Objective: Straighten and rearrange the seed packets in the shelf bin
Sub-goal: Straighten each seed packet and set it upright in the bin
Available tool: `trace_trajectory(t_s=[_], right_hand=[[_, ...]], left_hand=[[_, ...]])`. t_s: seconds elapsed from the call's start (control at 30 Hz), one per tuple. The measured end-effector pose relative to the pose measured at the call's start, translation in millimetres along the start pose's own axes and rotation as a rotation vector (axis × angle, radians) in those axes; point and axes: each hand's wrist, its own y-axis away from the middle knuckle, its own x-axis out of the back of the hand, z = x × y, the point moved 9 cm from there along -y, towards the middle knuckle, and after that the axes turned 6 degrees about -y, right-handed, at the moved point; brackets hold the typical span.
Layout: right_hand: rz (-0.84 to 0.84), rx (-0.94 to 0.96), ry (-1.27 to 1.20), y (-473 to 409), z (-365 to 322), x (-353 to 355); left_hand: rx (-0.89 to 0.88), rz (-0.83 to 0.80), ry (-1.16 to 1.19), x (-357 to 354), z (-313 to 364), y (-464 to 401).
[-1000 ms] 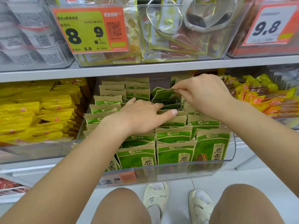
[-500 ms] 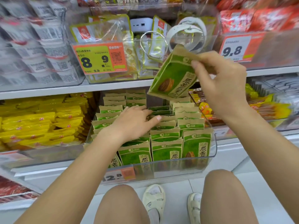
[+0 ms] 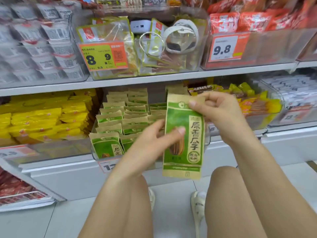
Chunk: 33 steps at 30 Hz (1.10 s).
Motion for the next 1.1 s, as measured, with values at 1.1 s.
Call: trace_trajectory(t_s=[1.1], right_hand=[[0.093, -0.215, -0.117, 152, 72, -34]], left_hand=[[0.067, 0.229, 0.354, -32, -71, 79]])
